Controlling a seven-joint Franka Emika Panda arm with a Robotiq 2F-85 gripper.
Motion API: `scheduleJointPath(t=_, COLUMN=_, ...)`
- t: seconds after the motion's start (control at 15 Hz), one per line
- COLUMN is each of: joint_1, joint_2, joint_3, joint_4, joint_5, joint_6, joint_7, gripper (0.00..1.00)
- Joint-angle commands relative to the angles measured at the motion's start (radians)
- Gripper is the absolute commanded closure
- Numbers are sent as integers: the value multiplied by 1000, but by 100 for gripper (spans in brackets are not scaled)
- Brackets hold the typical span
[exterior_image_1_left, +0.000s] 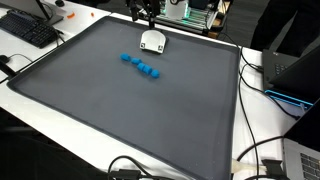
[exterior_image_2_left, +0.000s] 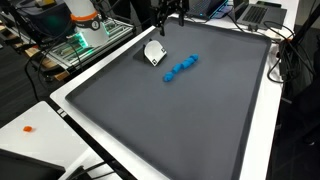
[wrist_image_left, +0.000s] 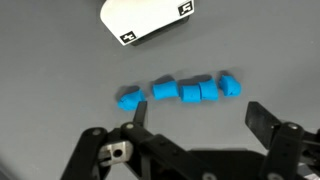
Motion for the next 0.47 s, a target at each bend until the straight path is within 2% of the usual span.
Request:
scheduleJointPath(t=0.0, joint_1=10, joint_2=17, joint_3=3, joint_4=11, joint_5=-23, joint_6=1, joint_7=-35, gripper=0)
scheduleJointPath(t=0.4, joint_1=12, joint_2=10, joint_3=1, joint_4=8, joint_5=-3, joint_6=0, joint_7=-22, gripper=0)
